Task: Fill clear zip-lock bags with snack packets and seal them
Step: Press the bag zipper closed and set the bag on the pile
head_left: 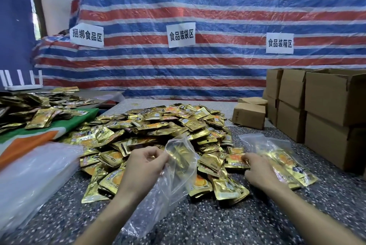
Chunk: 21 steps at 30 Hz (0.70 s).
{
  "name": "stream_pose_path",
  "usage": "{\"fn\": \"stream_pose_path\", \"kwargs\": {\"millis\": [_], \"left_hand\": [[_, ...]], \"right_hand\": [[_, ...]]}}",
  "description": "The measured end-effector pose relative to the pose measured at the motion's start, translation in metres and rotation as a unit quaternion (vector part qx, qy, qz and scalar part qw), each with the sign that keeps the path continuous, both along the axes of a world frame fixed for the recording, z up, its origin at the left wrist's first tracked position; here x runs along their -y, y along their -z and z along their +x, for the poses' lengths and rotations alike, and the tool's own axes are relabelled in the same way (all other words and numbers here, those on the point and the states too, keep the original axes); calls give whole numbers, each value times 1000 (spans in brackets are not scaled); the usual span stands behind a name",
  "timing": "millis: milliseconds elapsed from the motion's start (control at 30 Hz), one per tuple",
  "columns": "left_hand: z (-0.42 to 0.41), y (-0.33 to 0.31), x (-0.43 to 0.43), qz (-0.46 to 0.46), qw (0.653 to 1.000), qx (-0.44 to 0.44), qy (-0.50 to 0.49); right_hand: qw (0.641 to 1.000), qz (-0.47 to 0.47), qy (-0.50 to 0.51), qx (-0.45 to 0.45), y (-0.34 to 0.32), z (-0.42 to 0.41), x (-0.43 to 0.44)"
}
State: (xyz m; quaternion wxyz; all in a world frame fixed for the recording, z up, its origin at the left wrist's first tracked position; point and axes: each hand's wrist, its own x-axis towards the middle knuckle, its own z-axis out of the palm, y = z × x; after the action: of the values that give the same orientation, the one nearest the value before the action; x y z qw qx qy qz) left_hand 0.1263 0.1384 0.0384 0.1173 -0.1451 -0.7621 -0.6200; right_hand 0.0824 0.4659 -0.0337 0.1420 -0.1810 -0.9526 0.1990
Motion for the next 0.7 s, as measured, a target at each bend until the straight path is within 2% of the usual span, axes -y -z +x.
{"fn": "stream_pose_path", "kwargs": {"millis": [167, 367, 467, 700], "left_hand": [[3, 1, -2, -2, 1000, 12, 2], [0, 6, -6, -17, 1000, 11, -6], [0, 9, -7, -17, 1000, 15, 1], [0, 12, -8, -16, 1000, 22, -12]], "right_hand": [[990, 117, 3, -76, -3, 7, 0], [963, 152, -67, -212, -29, 20, -1], [958, 123, -64, -251, -42, 20, -2], [942, -12, -29, -335, -67, 23, 0]]}}
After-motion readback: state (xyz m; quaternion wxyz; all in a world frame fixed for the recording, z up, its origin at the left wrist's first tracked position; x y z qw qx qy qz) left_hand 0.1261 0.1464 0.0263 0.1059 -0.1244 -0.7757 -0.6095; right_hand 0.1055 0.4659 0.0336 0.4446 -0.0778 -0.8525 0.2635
